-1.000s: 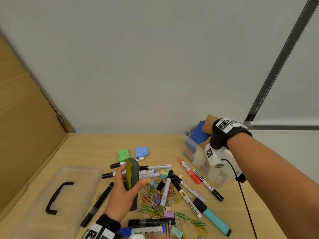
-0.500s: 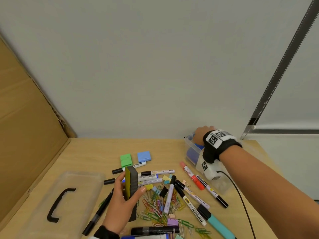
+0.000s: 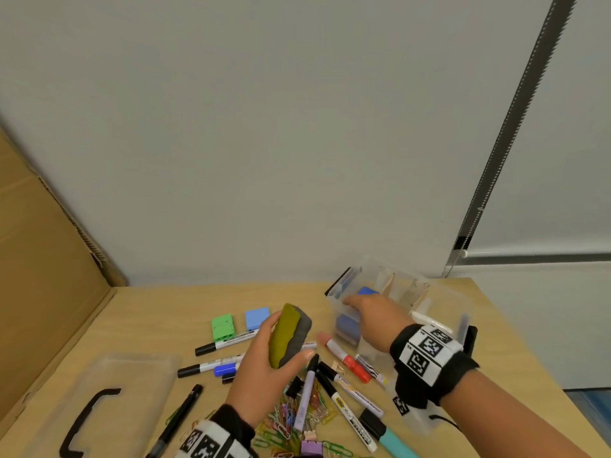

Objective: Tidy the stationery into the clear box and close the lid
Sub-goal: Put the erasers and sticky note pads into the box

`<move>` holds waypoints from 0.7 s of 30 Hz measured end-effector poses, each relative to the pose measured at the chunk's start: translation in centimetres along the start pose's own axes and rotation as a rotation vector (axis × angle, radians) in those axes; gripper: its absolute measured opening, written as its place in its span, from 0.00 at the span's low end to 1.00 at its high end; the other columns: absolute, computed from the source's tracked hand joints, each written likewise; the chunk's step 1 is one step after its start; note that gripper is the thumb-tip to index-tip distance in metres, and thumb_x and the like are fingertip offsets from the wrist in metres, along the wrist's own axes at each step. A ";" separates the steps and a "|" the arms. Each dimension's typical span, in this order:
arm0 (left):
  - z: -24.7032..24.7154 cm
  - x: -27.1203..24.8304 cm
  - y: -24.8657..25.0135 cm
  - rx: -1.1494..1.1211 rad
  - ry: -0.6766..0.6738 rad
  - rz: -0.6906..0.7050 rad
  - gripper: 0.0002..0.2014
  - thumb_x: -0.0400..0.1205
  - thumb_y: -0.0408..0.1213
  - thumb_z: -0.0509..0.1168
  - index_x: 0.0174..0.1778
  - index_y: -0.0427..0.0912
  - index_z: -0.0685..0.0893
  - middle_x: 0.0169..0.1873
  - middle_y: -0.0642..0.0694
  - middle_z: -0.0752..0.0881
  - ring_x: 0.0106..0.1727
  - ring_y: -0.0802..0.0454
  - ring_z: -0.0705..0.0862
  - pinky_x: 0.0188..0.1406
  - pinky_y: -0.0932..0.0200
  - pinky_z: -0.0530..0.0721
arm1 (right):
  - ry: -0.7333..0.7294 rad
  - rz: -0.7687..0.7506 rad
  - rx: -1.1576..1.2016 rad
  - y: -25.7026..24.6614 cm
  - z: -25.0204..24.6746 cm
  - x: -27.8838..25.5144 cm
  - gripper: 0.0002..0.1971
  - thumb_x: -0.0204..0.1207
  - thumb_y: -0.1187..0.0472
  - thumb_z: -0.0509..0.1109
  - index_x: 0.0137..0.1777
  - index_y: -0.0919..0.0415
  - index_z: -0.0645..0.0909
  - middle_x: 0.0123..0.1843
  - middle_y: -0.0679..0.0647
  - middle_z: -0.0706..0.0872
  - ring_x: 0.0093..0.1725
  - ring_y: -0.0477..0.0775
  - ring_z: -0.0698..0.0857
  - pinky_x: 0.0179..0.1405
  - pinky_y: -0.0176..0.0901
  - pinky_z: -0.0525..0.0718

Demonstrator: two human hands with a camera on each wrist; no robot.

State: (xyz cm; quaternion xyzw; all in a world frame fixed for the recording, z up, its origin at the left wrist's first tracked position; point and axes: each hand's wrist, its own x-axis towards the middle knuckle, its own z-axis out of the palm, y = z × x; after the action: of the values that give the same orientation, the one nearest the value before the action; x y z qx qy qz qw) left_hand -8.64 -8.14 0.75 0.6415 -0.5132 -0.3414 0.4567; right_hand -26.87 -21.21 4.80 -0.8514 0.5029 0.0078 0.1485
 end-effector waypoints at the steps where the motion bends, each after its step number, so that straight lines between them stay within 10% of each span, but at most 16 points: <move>1: 0.6 0.8 0.3 0.034 -0.001 0.041 0.38 0.69 0.61 0.72 0.74 0.67 0.62 0.68 0.61 0.76 0.64 0.62 0.79 0.63 0.60 0.81 | -0.024 -0.011 0.017 0.4 0.0 -0.2 0.24 0.81 0.63 0.58 0.77 0.49 0.68 0.71 0.55 0.80 0.67 0.58 0.80 0.66 0.50 0.79; 12: 7.0 10.6 8.5 0.718 0.182 0.387 0.40 0.77 0.57 0.64 0.81 0.58 0.49 0.60 0.49 0.73 0.61 0.48 0.73 0.60 0.49 0.73 | 0.021 -0.037 1.242 1.4 -8.5 -2.0 0.14 0.85 0.58 0.56 0.64 0.60 0.77 0.61 0.63 0.83 0.54 0.58 0.87 0.55 0.55 0.87; 17: 8.8 13.6 7.4 0.640 -0.045 0.363 0.47 0.74 0.68 0.59 0.83 0.53 0.45 0.70 0.47 0.65 0.70 0.48 0.65 0.71 0.48 0.68 | 0.297 0.050 0.619 4.3 -9.3 0.9 0.13 0.81 0.60 0.63 0.64 0.59 0.74 0.55 0.58 0.85 0.52 0.58 0.86 0.51 0.59 0.87; 21: 8.9 14.7 2.5 0.667 -0.231 0.235 0.38 0.82 0.57 0.57 0.84 0.47 0.48 0.80 0.47 0.57 0.79 0.45 0.61 0.78 0.48 0.65 | 0.416 0.140 0.429 4.9 -8.2 2.5 0.13 0.78 0.62 0.62 0.61 0.62 0.71 0.49 0.60 0.83 0.45 0.60 0.82 0.45 0.50 0.81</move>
State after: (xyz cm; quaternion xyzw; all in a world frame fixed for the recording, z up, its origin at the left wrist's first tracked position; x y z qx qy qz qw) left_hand -14.08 -24.60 0.45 0.6490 -0.7145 -0.1707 0.1979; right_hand -30.97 -27.72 11.06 -0.7472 0.5703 -0.2629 0.2176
